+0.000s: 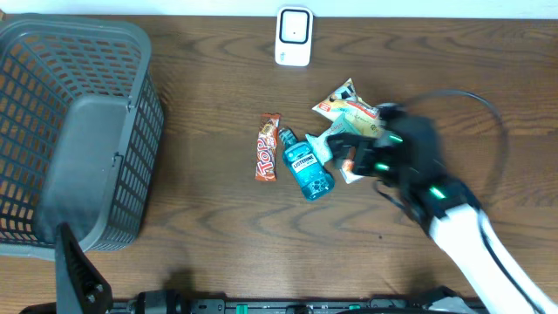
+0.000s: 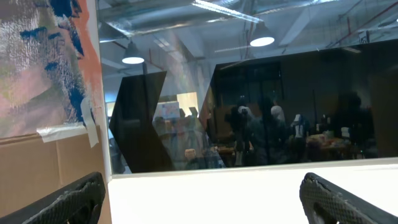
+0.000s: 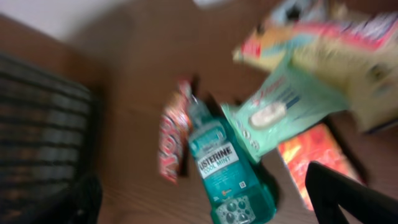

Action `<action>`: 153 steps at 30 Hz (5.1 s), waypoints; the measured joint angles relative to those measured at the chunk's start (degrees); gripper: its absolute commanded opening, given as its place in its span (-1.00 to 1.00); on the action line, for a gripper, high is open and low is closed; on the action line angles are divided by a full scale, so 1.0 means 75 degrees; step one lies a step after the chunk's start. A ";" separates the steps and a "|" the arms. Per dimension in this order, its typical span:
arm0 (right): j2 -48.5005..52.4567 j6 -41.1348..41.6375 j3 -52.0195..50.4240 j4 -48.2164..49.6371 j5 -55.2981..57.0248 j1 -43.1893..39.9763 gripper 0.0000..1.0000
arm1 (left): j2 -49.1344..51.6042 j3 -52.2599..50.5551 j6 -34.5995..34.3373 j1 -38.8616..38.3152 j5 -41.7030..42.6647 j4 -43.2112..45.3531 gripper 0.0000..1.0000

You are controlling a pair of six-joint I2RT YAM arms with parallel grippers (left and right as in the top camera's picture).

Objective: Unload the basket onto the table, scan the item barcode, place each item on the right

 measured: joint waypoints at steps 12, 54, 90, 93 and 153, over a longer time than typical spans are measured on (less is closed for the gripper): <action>0.4380 -0.1699 0.3652 -0.2075 0.3459 0.2387 0.79 | -0.0003 -0.0015 0.0000 0.0000 0.0003 0.0023 0.98; 0.6021 -0.2940 0.4532 -0.3777 0.3698 0.2538 -0.82 | -0.0758 -0.0029 0.0000 0.0000 0.0484 0.0568 0.98; 0.6149 -0.2719 0.4803 -0.3687 0.0825 0.1504 -0.97 | -0.1032 -0.0286 0.0000 0.0000 0.0702 0.0455 0.98; 0.6140 -0.2664 0.4838 -0.3701 0.1498 0.1504 -0.97 | -0.1600 -0.0845 0.0000 -0.0003 0.0720 0.0417 0.98; 0.6621 -0.3366 0.5747 -0.3340 0.2929 0.1737 0.35 | -0.3203 -0.2661 0.0000 -0.0003 0.0720 0.0877 0.98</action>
